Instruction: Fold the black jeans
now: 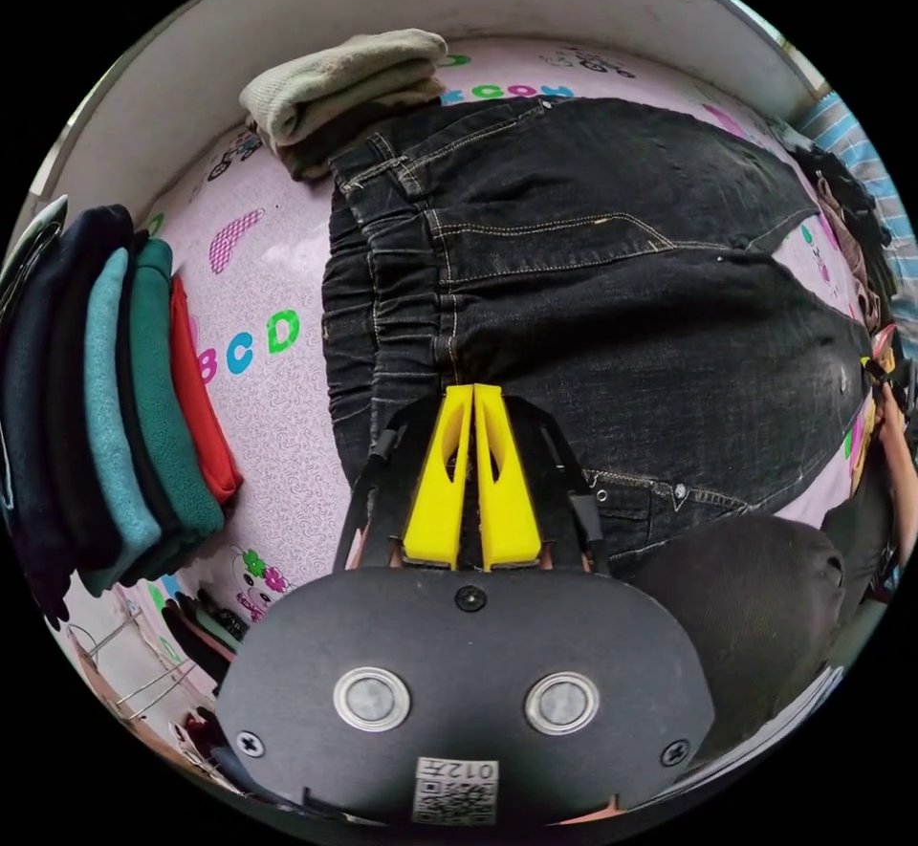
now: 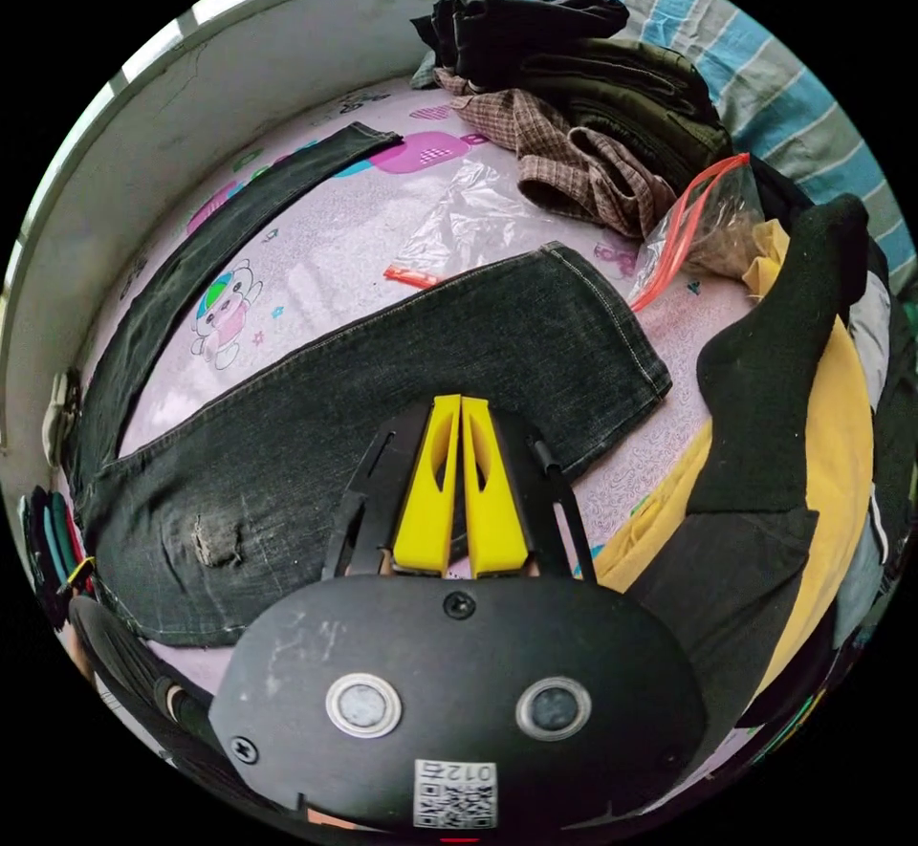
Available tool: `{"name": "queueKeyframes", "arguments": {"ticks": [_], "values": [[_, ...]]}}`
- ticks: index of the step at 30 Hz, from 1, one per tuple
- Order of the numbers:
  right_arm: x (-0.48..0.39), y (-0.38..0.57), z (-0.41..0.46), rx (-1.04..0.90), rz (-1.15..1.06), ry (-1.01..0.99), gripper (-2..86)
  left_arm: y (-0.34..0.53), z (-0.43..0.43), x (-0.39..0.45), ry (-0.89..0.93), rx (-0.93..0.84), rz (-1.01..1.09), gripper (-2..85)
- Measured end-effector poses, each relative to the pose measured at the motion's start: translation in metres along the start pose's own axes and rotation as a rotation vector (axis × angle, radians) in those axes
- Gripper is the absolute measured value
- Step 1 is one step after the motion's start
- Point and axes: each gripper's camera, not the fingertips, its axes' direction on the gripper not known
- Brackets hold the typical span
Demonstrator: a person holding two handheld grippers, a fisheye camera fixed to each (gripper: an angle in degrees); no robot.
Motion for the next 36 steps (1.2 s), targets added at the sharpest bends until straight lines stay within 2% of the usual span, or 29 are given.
{"name": "queueKeyframes", "arguments": {"ticks": [4,7,11,14,19,20,26,32,34,36], "values": [[-0.019,0.008,-0.003,-0.009,-0.097,0.082,-0.9,0.006,-0.004,0.001,0.001,0.031,0.021,0.0],[-0.027,0.014,-0.009,-0.038,-0.062,0.108,-0.9,0.007,-0.008,-0.005,0.059,0.013,0.004,0.0],[-0.059,0.047,-0.037,0.044,-0.148,-0.038,-0.9,0.018,-0.025,-0.006,0.067,0.023,0.016,0.0],[-0.089,0.075,-0.041,-0.006,-0.251,-0.147,-0.9,0.037,-0.036,0.001,0.054,0.037,0.068,0.0],[-0.119,0.106,-0.023,-0.109,-0.330,-0.128,-0.9,0.069,-0.030,0.002,0.045,-0.023,0.051,0.0],[-0.120,0.109,-0.025,-0.073,-0.322,-0.129,-0.9,0.071,-0.028,0.002,0.045,-0.032,0.051,0.0],[-0.131,0.114,-0.017,-0.115,-0.373,-0.098,-0.9,0.091,-0.025,0.011,0.002,0.017,0.051,-0.1],[-0.144,0.117,-0.018,-0.137,-0.293,-0.141,-0.8,0.077,-0.029,0.012,0.024,-0.080,0.035,0.0],[-0.161,0.129,-0.029,-0.098,-0.367,-0.231,-0.8,0.080,-0.049,0.021,0.075,0.023,0.076,0.0],[-0.181,0.142,-0.028,-0.145,-0.476,-0.277,-0.8,0.083,-0.055,0.029,0.082,0.045,0.113,0.0]]}}
